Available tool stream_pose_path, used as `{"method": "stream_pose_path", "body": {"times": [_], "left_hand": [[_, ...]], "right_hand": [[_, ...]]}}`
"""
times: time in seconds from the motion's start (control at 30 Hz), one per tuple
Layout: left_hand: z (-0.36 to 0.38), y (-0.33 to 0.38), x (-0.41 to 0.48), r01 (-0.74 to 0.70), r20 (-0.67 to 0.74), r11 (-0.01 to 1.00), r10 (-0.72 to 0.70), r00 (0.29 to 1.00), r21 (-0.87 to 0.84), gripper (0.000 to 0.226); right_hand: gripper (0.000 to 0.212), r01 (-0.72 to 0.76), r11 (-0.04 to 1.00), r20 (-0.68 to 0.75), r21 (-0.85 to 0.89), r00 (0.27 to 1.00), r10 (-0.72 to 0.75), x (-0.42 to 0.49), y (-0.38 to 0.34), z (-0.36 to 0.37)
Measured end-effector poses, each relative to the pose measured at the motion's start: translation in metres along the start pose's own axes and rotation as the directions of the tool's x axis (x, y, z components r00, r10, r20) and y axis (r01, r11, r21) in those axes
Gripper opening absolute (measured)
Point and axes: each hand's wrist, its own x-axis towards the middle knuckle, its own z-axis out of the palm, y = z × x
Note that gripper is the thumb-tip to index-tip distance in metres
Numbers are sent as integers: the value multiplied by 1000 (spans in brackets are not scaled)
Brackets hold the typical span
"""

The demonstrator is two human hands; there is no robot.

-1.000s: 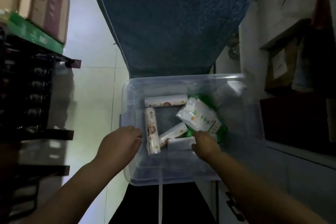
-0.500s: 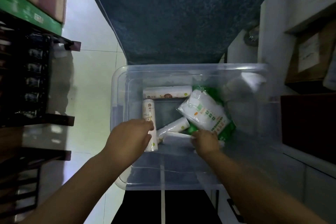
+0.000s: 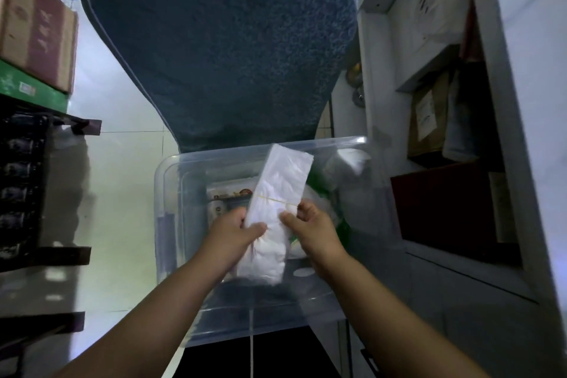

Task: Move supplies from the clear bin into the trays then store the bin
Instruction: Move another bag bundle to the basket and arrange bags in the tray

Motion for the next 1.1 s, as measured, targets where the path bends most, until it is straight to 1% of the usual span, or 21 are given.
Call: {"method": "stream_pose_path", "body": {"times": [0.03, 0.07, 0.1, 0.13, 0.17, 0.23, 0.27, 0.3, 0.37, 0.4, 0.47, 0.5, 0.57, 0.67, 0.73, 0.77, 0.9, 0.93, 1.0, 1.03, 1.1], "left_hand": [[-1, 3, 1, -15, -37, 1000, 15, 999, -9, 17], [-2, 5, 2, -32, -64, 999, 31, 997, -21, 16], [-4, 7, 3, -42, -82, 998, 39, 996, -39, 16], [-7, 8, 3, -44, -91, 998, 39, 995, -55, 15], [-10, 7, 3, -41, -100, 997, 34, 994, -65, 15], [-17, 2, 2, -31, -113, 997, 23, 993, -70, 15], [-20, -1, 2, -24, -120, 997, 14, 993, -74, 14], [-23, -4, 1, -14, -126, 997, 4, 992, -79, 13], [-27, -10, -2, -1, -128, 998, -7, 992, -68, 13], [-28, -13, -3, 5, -126, 999, -12, 992, -52, 12], [-31, -19, -6, 13, -123, 999, -16, 992, -29, 12], [-32, -21, -8, 10, -119, 1000, -13, 993, -25, 14], [-33, -24, -11, 5, -113, 1000, -8, 994, -27, 19], [-38, -26, -15, 6, -101, 1000, -8, 995, -29, 16], [-41, -27, -18, 2, -99, 999, -6, 995, -41, 14], [-42, -27, -19, -7, -101, 999, 3, 995, -42, 14], [-51, -28, -25, -60, -112, 997, 55, 992, -41, 16], [-53, -29, -27, -66, -112, 997, 61, 992, -43, 16], [-60, -30, -31, -77, -109, 996, 71, 992, -53, 15], [-64, -30, -33, -86, -108, 994, 79, 991, -64, 15], [-73, -27, -41, -106, -115, 990, 95, 989, -90, 16]], "right_hand": [[23, 67, 996, -105, -57, 992, -73, 4, -5, -4], [28, 116, 987, -250, -112, 958, -141, 9, -11, -11], [31, 143, 979, -393, -149, 900, -191, 14, -19, -19], [31, 149, 972, -496, -179, 840, -220, 20, -25, -30], [30, 140, 966, -548, -220, 801, -241, 27, -31, -41], [41, 94, 932, -555, -349, 781, -286, 41, -37, -59], [47, 72, 893, -532, -444, 781, -328, 48, -39, -64], [54, 51, 833, -500, -551, 778, -379, 54, -40, -67], [67, -6, 676, -442, -736, 761, -475, 63, -39, -64], [73, -44, 608, -429, -793, 748, -506, 66, -38, -61], [81, -138, 513, -438, -847, 727, -529, 71, -35, -55], [81, -186, 469, -444, -864, 722, -531, 72, -34, -54], [71, -244, 379, -430, -893, 713, -554, 74, -34, -54], [46, -272, 262, -376, -926, 720, -583, 74, -31, -58], [39, -265, 196, -329, -944, 738, -589, 71, -24, -61], [36, -243, 193, -310, -951, 742, -594, 70, -22, -62], [10, -126, 262, -262, -957, 769, -584, 63, -22, -66], [11, -111, 261, -250, -959, 765, -594, 60, -24, -65], [13, -68, 266, -229, -962, 732, -642, 47, -30, -60], [13, -38, 300, -235, -953, 719, -654, 38, -33, -56], [11, 24, 437, -275, -899, 746, -606, 15, -44, -47]]}}
